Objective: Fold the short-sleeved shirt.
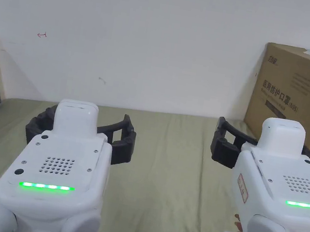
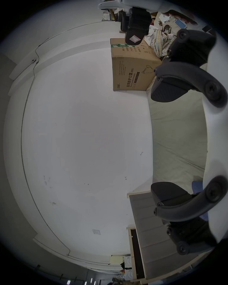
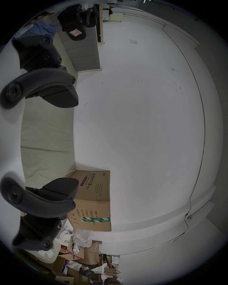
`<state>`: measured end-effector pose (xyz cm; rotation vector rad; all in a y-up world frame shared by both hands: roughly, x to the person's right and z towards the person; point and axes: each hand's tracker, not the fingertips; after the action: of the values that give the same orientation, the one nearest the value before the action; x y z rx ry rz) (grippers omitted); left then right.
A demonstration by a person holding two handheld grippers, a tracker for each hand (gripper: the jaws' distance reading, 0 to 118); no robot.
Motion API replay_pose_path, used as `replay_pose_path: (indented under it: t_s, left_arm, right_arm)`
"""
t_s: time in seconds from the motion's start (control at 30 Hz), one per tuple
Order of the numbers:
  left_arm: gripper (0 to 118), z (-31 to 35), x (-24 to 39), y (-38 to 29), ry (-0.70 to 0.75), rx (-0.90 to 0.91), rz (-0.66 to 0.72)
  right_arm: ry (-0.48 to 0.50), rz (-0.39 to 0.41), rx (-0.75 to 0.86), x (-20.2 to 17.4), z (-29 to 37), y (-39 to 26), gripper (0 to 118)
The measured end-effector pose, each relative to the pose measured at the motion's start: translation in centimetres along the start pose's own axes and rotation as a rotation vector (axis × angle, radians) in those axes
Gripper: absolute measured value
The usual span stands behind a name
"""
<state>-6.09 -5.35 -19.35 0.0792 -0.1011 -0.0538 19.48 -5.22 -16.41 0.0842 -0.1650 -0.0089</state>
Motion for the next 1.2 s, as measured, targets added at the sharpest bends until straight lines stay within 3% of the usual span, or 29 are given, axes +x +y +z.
replay_pose_path:
  t_s: [1.2]
  left_arm:
    - [107,-0.36,-0.72,-0.08,0.001,-0.012,0.008]
  right_arm:
    - [-0.005,0.025,-0.012,0.09,-0.44,0.27,98]
